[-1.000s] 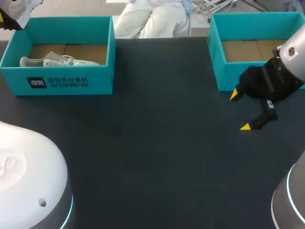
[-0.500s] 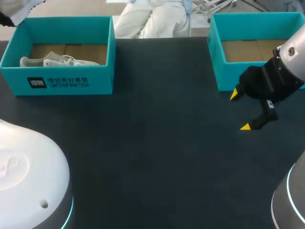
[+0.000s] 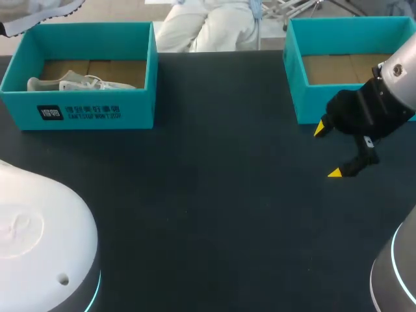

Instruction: Take the shoe out of the shoebox, open the shoe tongue, remove and reinsert the insole, then place the shoe into the shoebox

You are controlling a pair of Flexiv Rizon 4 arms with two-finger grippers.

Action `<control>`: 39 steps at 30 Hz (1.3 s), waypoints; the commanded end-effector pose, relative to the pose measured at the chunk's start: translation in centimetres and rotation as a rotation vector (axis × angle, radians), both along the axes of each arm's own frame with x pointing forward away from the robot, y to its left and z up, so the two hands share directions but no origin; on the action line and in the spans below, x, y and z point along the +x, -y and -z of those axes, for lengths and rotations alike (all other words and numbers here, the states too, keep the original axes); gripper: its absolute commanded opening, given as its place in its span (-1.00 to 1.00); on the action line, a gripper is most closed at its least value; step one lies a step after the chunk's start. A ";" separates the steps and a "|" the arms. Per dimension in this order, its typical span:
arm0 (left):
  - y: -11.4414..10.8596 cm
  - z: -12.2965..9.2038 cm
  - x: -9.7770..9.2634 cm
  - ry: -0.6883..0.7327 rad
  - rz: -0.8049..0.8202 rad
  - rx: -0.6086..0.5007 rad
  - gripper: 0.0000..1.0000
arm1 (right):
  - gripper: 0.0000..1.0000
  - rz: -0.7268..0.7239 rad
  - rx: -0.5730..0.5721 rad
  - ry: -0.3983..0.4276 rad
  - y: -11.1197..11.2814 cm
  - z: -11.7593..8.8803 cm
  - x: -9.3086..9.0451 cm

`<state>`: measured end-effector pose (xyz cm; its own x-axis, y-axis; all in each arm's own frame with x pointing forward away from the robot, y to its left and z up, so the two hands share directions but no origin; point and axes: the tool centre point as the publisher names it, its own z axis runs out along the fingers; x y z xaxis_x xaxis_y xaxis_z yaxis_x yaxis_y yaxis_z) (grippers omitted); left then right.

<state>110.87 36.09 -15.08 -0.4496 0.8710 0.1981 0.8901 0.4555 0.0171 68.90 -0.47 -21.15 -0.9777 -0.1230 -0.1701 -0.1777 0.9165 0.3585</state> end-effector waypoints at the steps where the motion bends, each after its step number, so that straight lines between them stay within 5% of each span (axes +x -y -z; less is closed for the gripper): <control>1: 0.1 -0.1 -1.4 0.184 0.822 0.161 -1.00 | 1.00 0.001 -0.002 0.000 -0.1 0.1 0.0; 11: 0.1 -0.1 -1.4 0.184 0.822 0.161 -1.00 | 1.00 0.001 -0.002 0.000 -0.1 0.1 0.0; 39: 4.0 5.5 3.6 0.211 0.673 0.071 -1.00 | 1.00 0.001 -0.002 0.000 -0.1 0.1 0.0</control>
<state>114.06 32.25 -19.82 0.1494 0.9620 0.2284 0.9530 -0.2017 0.2261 68.90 -0.46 -21.14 -0.9777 -0.1231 -0.1701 -0.1778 0.9165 0.3585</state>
